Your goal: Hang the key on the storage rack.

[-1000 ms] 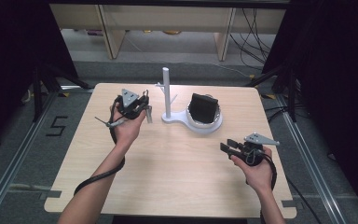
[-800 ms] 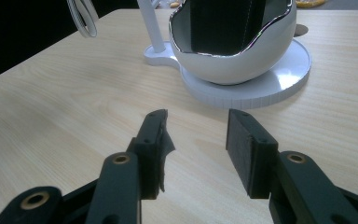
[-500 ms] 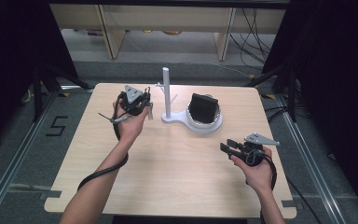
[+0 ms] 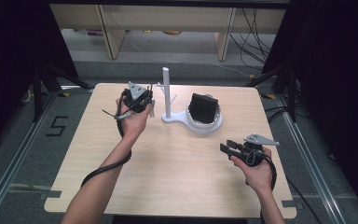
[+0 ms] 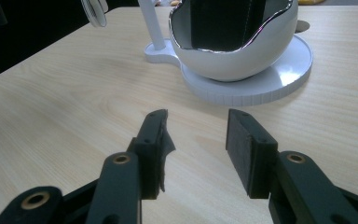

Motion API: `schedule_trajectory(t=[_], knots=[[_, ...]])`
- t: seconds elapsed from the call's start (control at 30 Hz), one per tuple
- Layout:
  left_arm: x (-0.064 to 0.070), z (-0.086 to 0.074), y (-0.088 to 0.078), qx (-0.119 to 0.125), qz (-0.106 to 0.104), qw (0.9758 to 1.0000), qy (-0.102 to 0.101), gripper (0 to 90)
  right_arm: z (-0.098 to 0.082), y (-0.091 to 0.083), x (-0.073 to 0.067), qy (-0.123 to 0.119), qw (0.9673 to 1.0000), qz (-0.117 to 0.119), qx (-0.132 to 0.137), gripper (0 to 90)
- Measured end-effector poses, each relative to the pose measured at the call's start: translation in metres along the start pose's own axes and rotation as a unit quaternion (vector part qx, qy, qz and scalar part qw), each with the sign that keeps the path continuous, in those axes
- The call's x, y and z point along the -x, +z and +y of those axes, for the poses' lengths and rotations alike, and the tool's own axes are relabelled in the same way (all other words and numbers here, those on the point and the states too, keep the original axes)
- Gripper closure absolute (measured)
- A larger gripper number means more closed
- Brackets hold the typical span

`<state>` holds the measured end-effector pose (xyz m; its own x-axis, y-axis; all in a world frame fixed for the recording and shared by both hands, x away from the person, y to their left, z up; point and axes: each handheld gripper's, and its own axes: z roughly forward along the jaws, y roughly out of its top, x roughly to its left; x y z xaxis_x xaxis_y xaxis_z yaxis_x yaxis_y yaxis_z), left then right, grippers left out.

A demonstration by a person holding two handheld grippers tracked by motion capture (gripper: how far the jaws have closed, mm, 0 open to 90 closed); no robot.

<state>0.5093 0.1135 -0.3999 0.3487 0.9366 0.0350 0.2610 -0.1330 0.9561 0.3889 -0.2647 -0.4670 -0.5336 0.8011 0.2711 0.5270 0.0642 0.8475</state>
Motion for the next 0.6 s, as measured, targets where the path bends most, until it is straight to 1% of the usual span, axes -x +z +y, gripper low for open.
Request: schedule_trajectory(t=[0.27, 0.5, 0.53, 0.57, 0.6], knots=[[0.0022, 0.0035, 0.0029, 0.001, 0.003, 1.0000, 0.004, 82.5, -0.0003, -0.0001, -0.0003, 0.000, 1.0000, 0.001, 0.000, 59.3], [0.0067, 0.0031, 0.0073, 0.000, 0.013, 0.9999, 0.011, 82.6, -0.0014, 0.0004, 0.0003, -0.003, 1.0000, 0.004, -0.004, 59.3], [0.0080, 0.0032, 0.0072, -0.001, 0.016, 0.9998, 0.015, 82.6, -0.0017, 0.0012, 0.0006, -0.007, 1.0000, 0.001, 0.005, 59.3], [0.0080, 0.0032, 0.0072, -0.001, 0.016, 0.9998, 0.015, 82.6, -0.0017, 0.0012, 0.0006, -0.007, 1.0000, 0.001, 0.005, 59.3], [0.0090, 0.0032, 0.0073, 0.000, 0.017, 0.9998, 0.013, 82.6, -0.0011, 0.0008, 0.0029, -0.022, 0.9998, -0.001, 0.001, 59.3]])
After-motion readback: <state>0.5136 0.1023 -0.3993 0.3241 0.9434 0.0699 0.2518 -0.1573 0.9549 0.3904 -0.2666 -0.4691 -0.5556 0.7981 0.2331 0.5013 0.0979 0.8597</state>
